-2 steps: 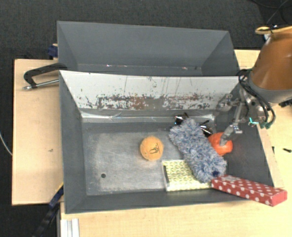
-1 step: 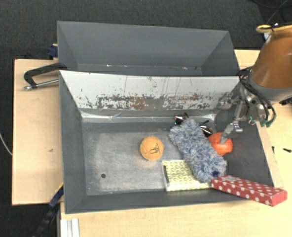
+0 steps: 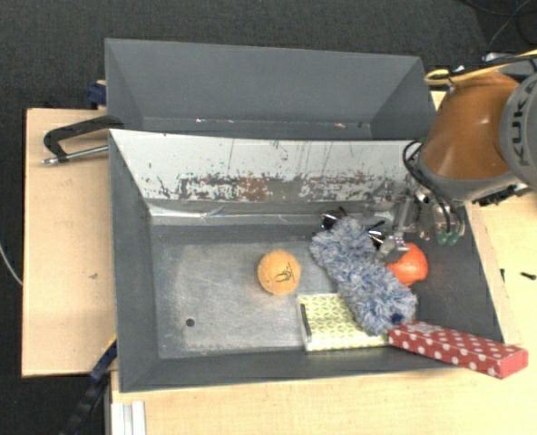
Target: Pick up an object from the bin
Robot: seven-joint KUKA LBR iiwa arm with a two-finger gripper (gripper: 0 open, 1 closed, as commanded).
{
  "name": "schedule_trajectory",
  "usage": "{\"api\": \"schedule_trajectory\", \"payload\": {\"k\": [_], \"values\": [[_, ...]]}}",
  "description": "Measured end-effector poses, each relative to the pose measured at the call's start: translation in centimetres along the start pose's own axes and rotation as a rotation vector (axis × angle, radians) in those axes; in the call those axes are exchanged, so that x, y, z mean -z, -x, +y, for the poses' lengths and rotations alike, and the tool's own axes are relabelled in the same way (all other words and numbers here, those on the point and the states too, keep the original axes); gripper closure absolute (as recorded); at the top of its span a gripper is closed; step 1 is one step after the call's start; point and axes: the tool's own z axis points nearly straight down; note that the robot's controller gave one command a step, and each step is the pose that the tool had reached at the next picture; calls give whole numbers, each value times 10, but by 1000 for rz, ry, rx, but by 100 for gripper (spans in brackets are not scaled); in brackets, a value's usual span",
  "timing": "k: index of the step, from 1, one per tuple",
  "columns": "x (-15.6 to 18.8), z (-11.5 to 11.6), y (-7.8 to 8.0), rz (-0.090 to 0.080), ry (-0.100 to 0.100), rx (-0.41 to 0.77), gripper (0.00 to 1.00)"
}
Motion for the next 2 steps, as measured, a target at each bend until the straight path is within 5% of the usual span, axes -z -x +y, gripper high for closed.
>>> {"api": "schedule_trajectory", "payload": {"k": [2], "values": [[-15, 4, -15, 4, 2, -51, 0]]}}
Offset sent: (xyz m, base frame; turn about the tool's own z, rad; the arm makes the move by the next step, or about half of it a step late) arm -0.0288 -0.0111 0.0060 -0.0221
